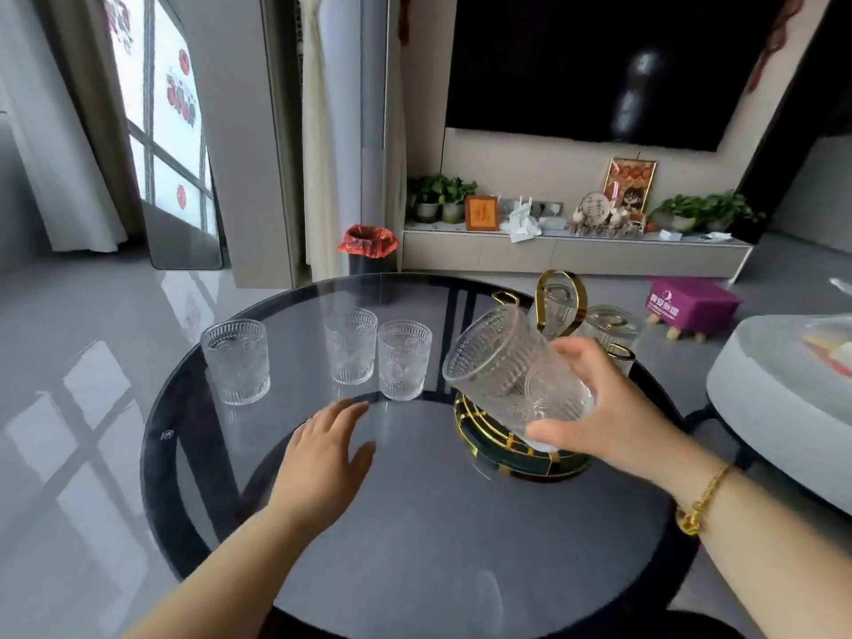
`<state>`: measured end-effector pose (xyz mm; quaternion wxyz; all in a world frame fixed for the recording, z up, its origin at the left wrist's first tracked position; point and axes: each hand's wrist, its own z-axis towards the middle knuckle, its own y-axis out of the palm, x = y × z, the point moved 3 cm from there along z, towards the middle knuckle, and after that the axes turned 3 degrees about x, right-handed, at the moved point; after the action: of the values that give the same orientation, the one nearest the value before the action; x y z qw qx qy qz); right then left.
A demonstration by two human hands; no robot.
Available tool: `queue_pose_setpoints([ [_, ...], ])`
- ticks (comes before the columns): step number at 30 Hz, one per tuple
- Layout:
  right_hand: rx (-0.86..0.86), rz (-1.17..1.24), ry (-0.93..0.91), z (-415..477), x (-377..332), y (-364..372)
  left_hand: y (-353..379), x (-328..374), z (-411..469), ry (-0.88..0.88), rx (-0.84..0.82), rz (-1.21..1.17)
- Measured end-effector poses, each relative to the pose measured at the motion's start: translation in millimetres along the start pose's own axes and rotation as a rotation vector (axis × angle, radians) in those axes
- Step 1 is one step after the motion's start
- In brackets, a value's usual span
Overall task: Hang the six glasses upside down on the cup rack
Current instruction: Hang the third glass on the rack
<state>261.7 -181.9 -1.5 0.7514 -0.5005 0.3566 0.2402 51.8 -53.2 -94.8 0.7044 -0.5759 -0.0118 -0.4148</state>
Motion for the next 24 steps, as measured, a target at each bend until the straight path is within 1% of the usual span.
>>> queue_pose_setpoints([
  [3, 0.043, -0.085, -0.026, -11.1, -6.6, -44.0, -3.2, 55.3, 26.7, 0.173, 0.026, -0.076],
  [5, 0.070, -0.110, -0.025, -15.4, -9.4, -70.6, -2.0, 85.3, 43.7, 0.263, -0.001, -0.063],
  [10, 0.104, -0.180, 0.064, -18.3, -6.1, -123.7, 11.9, 127.3, 75.5, 0.353, -0.113, 0.047],
  [13, 0.148, -0.234, 0.102, -12.0, -4.3, -140.6, 20.9, 137.3, 88.1, 0.358, -0.166, 0.100],
  [17, 0.207, -0.338, 0.077, 3.5, 2.9, -151.1, 34.9, 150.1, 96.7, 0.340, -0.249, 0.084],
  [20, 0.212, -0.350, 0.052, 14.8, 7.3, -151.6, 36.1, 151.3, 95.9, 0.323, -0.266, -0.038],
  [24, 0.169, -0.420, 0.042, 30.7, 12.0, -145.2, 29.8, 150.6, 98.1, 0.209, -0.233, -0.296],
])
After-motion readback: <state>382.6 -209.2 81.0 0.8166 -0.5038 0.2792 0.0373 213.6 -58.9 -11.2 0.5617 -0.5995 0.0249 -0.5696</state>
